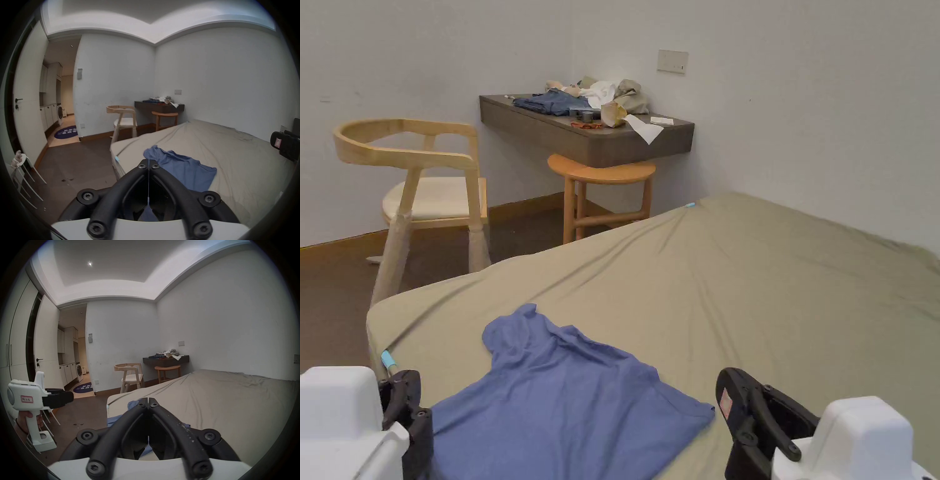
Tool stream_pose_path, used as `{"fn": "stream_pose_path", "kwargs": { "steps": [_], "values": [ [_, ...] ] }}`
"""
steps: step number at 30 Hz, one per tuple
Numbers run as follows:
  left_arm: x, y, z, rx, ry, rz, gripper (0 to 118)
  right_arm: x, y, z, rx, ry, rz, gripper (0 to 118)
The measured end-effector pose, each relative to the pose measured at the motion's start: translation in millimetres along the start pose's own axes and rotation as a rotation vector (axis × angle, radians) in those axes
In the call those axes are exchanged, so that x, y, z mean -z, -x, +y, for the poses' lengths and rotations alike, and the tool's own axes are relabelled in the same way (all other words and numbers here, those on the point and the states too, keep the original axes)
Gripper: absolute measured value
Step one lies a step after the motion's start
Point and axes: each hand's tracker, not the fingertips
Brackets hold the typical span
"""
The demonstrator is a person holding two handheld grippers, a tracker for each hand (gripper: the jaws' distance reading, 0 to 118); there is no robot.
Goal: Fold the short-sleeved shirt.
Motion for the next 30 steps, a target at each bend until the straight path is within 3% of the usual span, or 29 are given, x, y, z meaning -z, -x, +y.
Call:
{"fn": "stream_pose_path", "kwargs": {
  "steps": [6, 8, 9, 12, 13, 14, 18, 21, 22, 23, 25, 26, 27, 28, 30],
  "values": [
    [90.2, -41.0, -28.1, -0.063, 0.127, -0.155, 1, -8.8, -37.3, -15.2, -0.013, 0.105, -0.133, 1],
    [127.8, -49.4, -42.0, -0.127, 0.186, -0.213, 13, -12.2, -50.2, -21.1, -0.018, 0.139, -0.188, 1],
    [144.2, -53.4, -48.1, -0.163, 0.228, -0.227, 31, -13.2, -56.3, -23.6, -0.016, 0.156, -0.206, 1],
    [199.6, -60.4, -70.0, -0.269, 0.339, -0.224, 107, -15.7, -73.0, -31.8, 0.005, 0.204, -0.255, 1],
    [215.8, -64.2, -77.5, -0.281, 0.359, -0.219, 116, -16.2, -77.5, -34.2, 0.014, 0.217, -0.265, 1],
    [228.7, -68.3, -82.9, -0.275, 0.373, -0.204, 118, -16.7, -81.0, -36.5, 0.021, 0.227, -0.276, 1],
    [280.9, -92.4, -106.9, -0.174, 0.431, -0.104, 117, -13.4, -89.1, -46.2, 0.055, 0.273, -0.313, 1],
    [313.2, -108.1, -132.8, -0.171, 0.523, -0.056, 102, -9.6, -89.1, -53.5, 0.117, 0.277, -0.314, 1],
    [321.7, -114.6, -140.0, -0.118, 0.592, 0.025, 105, -8.7, -88.8, -55.5, 0.136, 0.278, -0.302, 1],
    [315.4, -122.9, -131.3, -0.046, 0.519, 0.026, 101, -8.0, -88.4, -56.9, 0.147, 0.282, -0.290, 1],
    [310.2, -130.5, -122.5, -0.007, 0.526, -0.001, 75, -7.7, -88.6, -60.1, 0.150, 0.295, -0.274, 1],
    [304.4, -128.2, -120.2, -0.024, 0.515, -0.009, 52, -7.2, -87.9, -61.1, 0.149, 0.300, -0.272, 1],
    [294.0, -131.5, -117.0, -0.030, 0.516, -0.004, 17, -6.9, -87.3, -61.9, 0.144, 0.305, -0.271, 1],
    [290.4, -128.4, -113.8, -0.056, 0.508, -0.021, 4, -6.7, -86.8, -61.5, 0.141, 0.308, -0.272, 1],
    [288.6, -121.5, -109.5, -0.141, 0.534, -0.018, 4, -10.3, -87.5, -61.4, 0.145, 0.308, -0.272, 1]
  ]
}}
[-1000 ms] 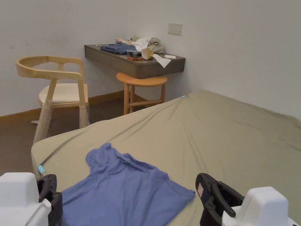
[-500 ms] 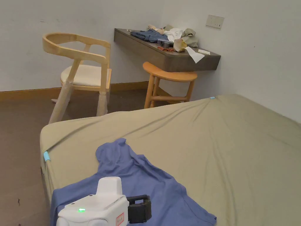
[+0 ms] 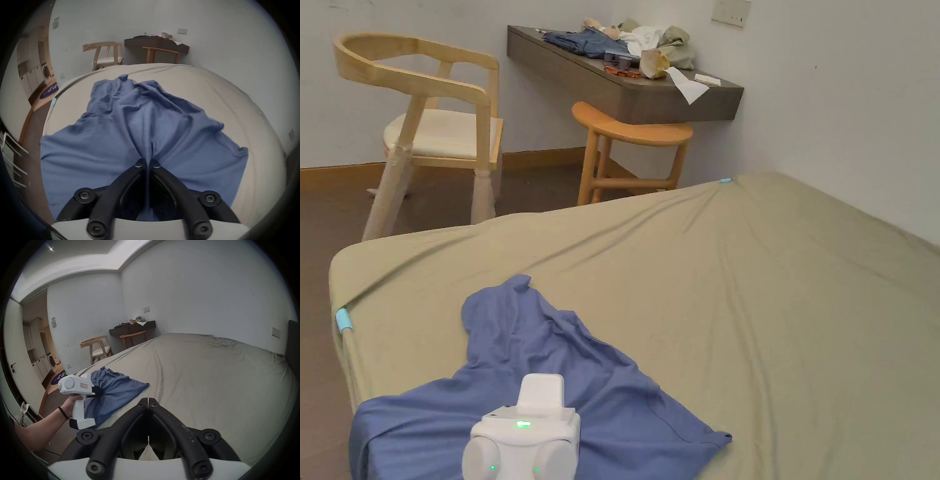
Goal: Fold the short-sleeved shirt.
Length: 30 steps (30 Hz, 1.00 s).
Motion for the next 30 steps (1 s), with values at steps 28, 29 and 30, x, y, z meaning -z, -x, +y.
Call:
{"fn": "stream_pose_path", "kwargs": {
  "steps": [28, 29, 30],
  "values": [
    [-276.7, -316.4, -120.3, 0.317, 0.084, -1.381, 4, -310.6, -94.6, -87.8, 0.318, -0.274, -0.653, 2],
    [-288.8, -326.7, -135.2, 0.373, 0.102, -1.409, 4, -320.9, -94.6, -91.9, 0.328, -0.288, -0.674, 2],
    [-301.0, -337.0, -152.5, 0.429, 0.121, -1.437, 4, -329.9, -93.3, -95.1, 0.336, -0.296, -0.695, 2]
  ]
}}
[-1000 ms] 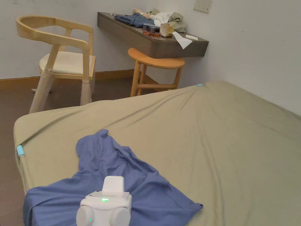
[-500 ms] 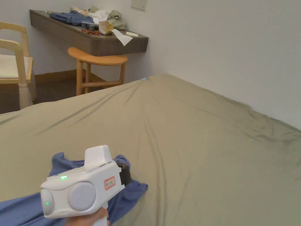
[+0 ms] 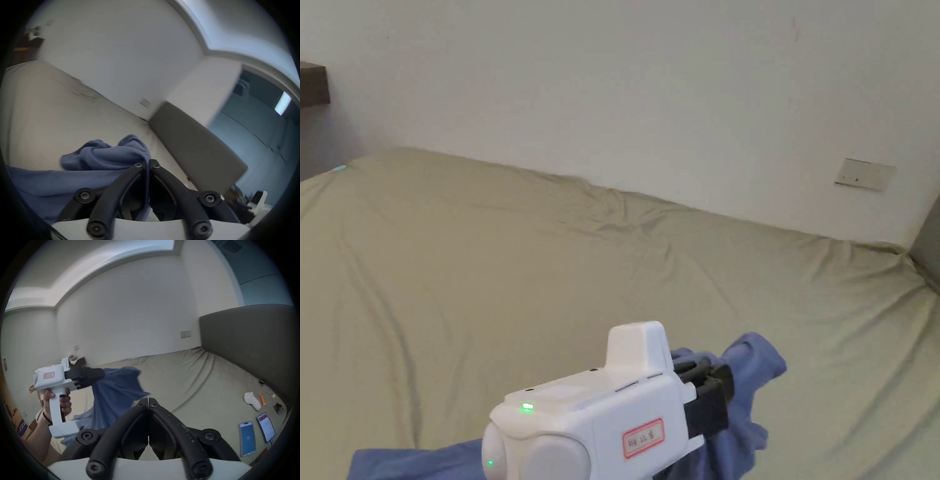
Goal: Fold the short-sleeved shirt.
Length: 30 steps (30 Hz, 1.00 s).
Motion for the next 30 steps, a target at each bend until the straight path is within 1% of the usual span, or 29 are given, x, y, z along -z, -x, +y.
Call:
{"fn": "stream_pose_path", "kwargs": {
  "steps": [3, 5, 8, 11, 14, 15, 16, 17, 18, 19, 21, 23, 24, 25, 27, 29, 30],
  "values": [
    [35.0, -37.1, -38.6, 0.038, 0.136, -0.090, 4, -18.5, -16.6, -2.5, 0.007, -0.004, -0.047, 2],
    [57.2, -55.3, -69.6, 0.067, 0.237, -0.109, 4, -26.4, -25.6, -5.8, 0.005, 0.004, -0.069, 2],
    [87.6, -67.7, -124.7, 0.149, 0.408, -0.061, 4, -32.4, -33.8, -12.4, 0.010, 0.025, -0.101, 2],
    [106.2, -66.2, -172.0, 0.166, 0.557, -0.017, 4, -36.4, -41.8, -19.8, 0.026, 0.049, -0.120, 2],
    [112.1, -59.0, -192.8, 0.149, 0.594, 0.015, 4, -37.6, -50.8, -25.4, 0.045, 0.066, -0.125, 2],
    [111.5, -55.1, -197.2, 0.157, 0.611, 0.017, 19, -37.1, -52.3, -26.4, 0.050, 0.071, -0.124, 2],
    [112.1, -51.3, -197.2, 0.154, 0.617, 0.024, 49, -36.3, -53.9, -27.3, 0.053, 0.073, -0.123, 2],
    [111.0, -48.8, -196.1, 0.160, 0.634, 0.044, 84, -35.2, -53.8, -27.8, 0.056, 0.074, -0.121, 2],
    [107.2, -46.5, -194.3, 0.178, 0.646, 0.064, 113, -34.0, -53.0, -27.9, 0.058, 0.075, -0.116, 2],
    [93.5, -46.8, -189.9, 0.195, 0.635, 0.057, 117, -32.3, -51.5, -27.9, 0.059, 0.073, -0.110, 2],
    [64.2, -39.7, -171.0, 0.219, 0.521, 0.023, 108, -28.6, -47.6, -26.4, 0.062, 0.064, -0.087, 2],
    [30.8, -31.4, -151.0, 0.214, 0.476, 0.062, 103, -22.0, -42.3, -24.0, 0.064, 0.056, -0.047, 2],
    [13.3, -23.7, -139.3, 0.214, 0.444, 0.089, 87, -17.9, -38.8, -22.9, 0.061, 0.055, -0.029, 2],
    [-5.8, -14.7, -128.1, 0.216, 0.403, 0.112, 65, -12.9, -34.3, -22.0, 0.057, 0.053, -0.015, 2],
    [-44.2, 2.7, -109.9, 0.206, 0.315, 0.212, 4, -1.4, -24.4, -20.7, 0.043, 0.057, 0.023, 2],
    [-75.4, 21.4, -98.5, 0.151, 0.251, 0.378, 3, 9.9, -12.8, -20.5, 0.032, 0.066, 0.061, 2],
    [-93.1, 31.2, -94.5, 0.118, 0.210, 0.433, 2, 15.8, -6.9, -21.2, 0.027, 0.075, 0.088, 2]
  ]
}}
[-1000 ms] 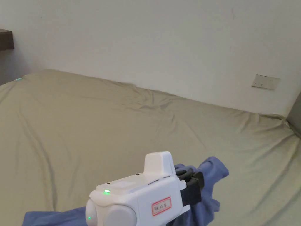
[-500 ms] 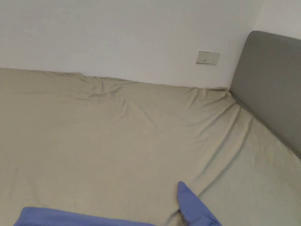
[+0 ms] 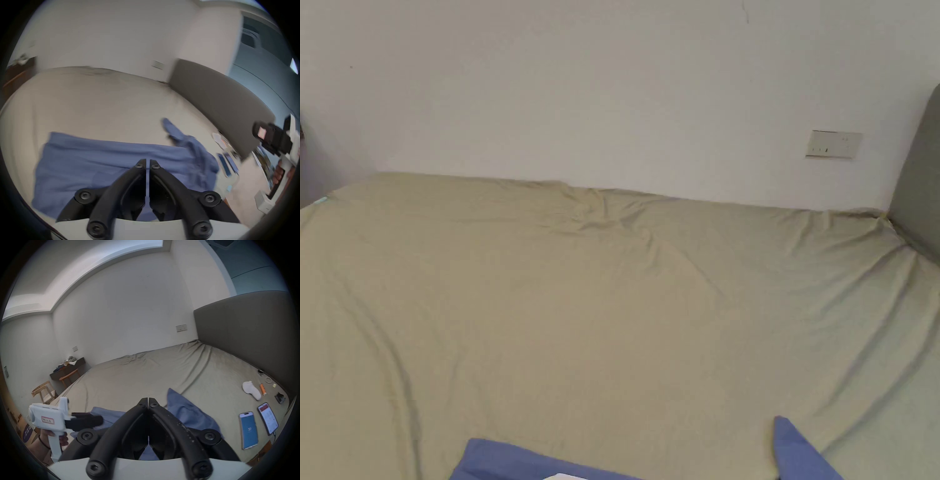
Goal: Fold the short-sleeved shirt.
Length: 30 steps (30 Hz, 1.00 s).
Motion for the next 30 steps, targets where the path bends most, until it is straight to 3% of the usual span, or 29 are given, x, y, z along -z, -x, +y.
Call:
{"fn": "stream_pose_path", "kwargs": {
  "steps": [6, 12, 13, 14, 16, 17, 18, 22, 26, 28, 30],
  "values": [
    [-53.7, 56.9, -15.9, -0.077, -0.065, 0.269, 0, 31.3, 27.9, -6.4, -0.045, 0.065, 0.080, 2],
    [-28.9, 103.3, 16.3, -0.114, -0.088, 0.301, 1, 53.6, 37.2, -7.9, -0.057, 0.109, 0.092, 2],
    [-15.0, 114.4, 26.8, -0.113, -0.083, 0.298, 5, 55.2, 36.7, -7.7, -0.056, 0.111, 0.093, 2],
    [-1.0, 121.8, 35.7, -0.110, -0.066, 0.306, 19, 55.9, 36.6, -6.8, -0.055, 0.117, 0.090, 2],
    [29.8, 137.5, 49.0, -0.103, -0.053, 0.292, 81, 58.4, 34.0, -5.7, -0.060, 0.125, 0.075, 2],
    [48.6, 148.9, 56.1, -0.097, -0.034, 0.287, 102, 59.2, 31.5, -5.0, -0.065, 0.128, 0.057, 2],
    [64.9, 154.4, 59.7, -0.087, -0.020, 0.291, 113, 59.6, 29.0, -4.4, -0.066, 0.131, 0.040, 2],
    [121.3, 173.7, 61.3, -0.022, 0.073, 0.356, 89, 60.3, 18.6, -3.5, -0.052, 0.139, -0.023, 2],
    [156.0, 182.8, 41.3, -0.016, 0.262, 0.357, 86, 60.0, 9.6, -3.2, -0.048, 0.155, -0.063, 2],
    [145.0, 170.2, 36.5, 0.086, 0.144, 0.377, 60, 61.1, 5.2, -3.4, -0.051, 0.167, -0.077, 2],
    [135.6, 165.9, 37.7, 0.019, 0.174, 0.343, 20, 63.3, -0.3, -3.4, -0.046, 0.181, -0.086, 2]
  ]
}}
